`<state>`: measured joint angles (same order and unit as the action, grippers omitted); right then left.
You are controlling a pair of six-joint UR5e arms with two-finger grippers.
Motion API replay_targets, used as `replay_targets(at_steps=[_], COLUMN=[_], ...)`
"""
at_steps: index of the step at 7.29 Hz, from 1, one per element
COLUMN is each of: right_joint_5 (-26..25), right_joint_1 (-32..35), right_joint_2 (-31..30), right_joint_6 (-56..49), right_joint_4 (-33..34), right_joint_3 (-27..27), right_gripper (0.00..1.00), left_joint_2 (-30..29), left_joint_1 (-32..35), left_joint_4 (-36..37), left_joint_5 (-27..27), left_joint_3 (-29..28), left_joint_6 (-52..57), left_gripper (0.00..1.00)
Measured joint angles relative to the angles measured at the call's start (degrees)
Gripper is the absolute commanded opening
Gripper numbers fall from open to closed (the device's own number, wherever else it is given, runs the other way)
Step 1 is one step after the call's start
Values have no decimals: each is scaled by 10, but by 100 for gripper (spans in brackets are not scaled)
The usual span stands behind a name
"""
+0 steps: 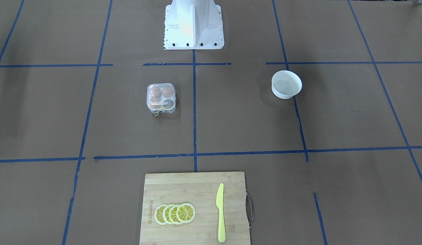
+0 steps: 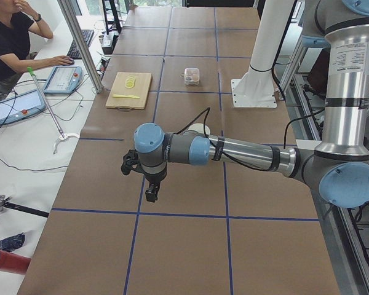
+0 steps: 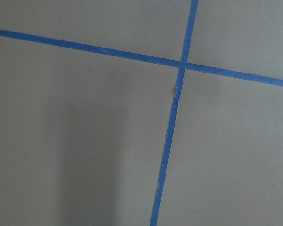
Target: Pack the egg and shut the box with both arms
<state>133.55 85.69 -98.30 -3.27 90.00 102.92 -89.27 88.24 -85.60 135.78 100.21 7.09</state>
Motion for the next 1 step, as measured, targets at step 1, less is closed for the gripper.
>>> replay_targets(at_steps=[1], right_joint_5=[1], right_joint_1=[0], right_joint_2=[0], right_joint_6=[0], right_joint_4=[0], right_joint_3=[0], right_gripper=[100], left_joint_2=[-3], left_joint_1=[0], left_joint_4=[0], left_joint_5=[0], left_joint_3=[1], left_joint_6=[0], left_gripper=[100])
